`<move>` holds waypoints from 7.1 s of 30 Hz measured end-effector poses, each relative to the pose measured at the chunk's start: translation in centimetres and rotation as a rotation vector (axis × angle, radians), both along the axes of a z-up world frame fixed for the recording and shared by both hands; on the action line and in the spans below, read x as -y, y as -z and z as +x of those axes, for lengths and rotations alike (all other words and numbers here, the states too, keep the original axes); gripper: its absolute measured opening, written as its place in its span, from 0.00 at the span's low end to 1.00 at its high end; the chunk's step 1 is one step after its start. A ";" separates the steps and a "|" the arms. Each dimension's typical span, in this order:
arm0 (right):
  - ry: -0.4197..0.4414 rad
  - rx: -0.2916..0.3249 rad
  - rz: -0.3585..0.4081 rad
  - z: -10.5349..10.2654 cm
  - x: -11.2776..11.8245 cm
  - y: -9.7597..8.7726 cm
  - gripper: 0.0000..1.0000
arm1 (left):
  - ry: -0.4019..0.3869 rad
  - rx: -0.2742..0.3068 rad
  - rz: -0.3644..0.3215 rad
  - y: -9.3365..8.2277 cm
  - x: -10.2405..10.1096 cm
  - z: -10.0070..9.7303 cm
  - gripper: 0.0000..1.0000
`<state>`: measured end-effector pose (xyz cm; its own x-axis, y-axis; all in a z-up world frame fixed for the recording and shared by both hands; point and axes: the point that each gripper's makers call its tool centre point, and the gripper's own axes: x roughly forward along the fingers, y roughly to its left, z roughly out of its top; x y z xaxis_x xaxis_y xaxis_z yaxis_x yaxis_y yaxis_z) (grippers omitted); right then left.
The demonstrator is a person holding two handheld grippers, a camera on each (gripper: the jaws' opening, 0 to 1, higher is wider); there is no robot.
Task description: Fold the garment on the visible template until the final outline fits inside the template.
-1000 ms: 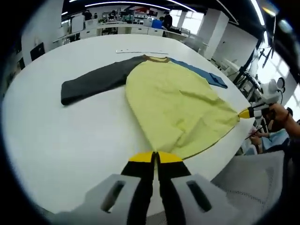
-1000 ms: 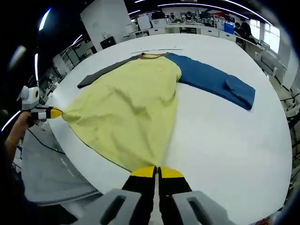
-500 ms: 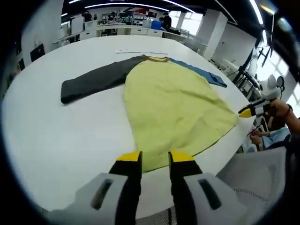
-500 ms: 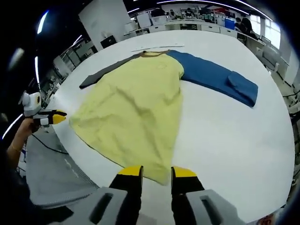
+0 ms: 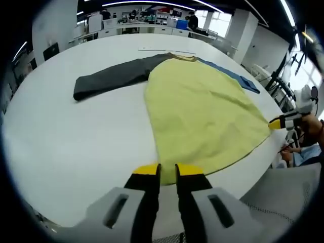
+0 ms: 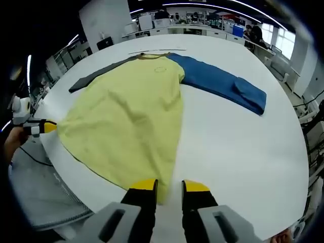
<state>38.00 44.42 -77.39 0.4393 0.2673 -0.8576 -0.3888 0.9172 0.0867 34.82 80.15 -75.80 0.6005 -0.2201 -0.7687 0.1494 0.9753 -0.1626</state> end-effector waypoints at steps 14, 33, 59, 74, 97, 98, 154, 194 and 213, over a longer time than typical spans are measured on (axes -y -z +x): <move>0.051 -0.029 -0.004 0.1 0.6 0.4 0.06 | -0.010 -0.099 0.013 2.1 -0.1 -1.3 0.03; 0.068 -0.057 0.038 0.0 0.4 0.5 0.00 | -0.072 -0.074 -0.030 1.7 0.5 -0.5 0.06; 0.042 -0.065 0.052 -0.9 0.9 0.2 0.00 | -0.078 -0.076 -0.064 0.9 0.1 -2.0 0.00; 0.038 -0.091 0.053 -2.1 1.3 0.1 0.00 | -0.073 -0.091 -0.032 1.0 0.5 -3.6 0.00; 0.033 -0.095 0.080 -2.6 1.3 0.0 0.02 | -0.079 -0.088 -0.046 1.4 0.2 -3.8 0.01; 0.037 -0.092 0.084 -2.6 1.4 -0.1 0.06 | -0.080 -0.087 -0.047 1.4 0.2 -3.8 0.02; 0.043 0.326 0.208 17.4 6.4 -6.2 0.85 | 0.028 0.344 -0.098 -6.1 1.8 2.3 0.99; 0.031 0.235 0.024 20.7 7.5 -0.9 0.15 | 0.078 0.325 -0.060 -6.3 2.3 2.1 0.90; 0.179 0.251 0.083 20.9 9.0 -1.2 0.00 | 0.137 0.318 -0.065 -6.5 3.4 2.0 0.96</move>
<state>58.95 35.45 -76.22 0.6807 0.2313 -0.6951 -0.2407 0.9668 0.0859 36.80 76.76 -69.28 0.7694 -0.3575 -0.5294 0.3313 0.9319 -0.1479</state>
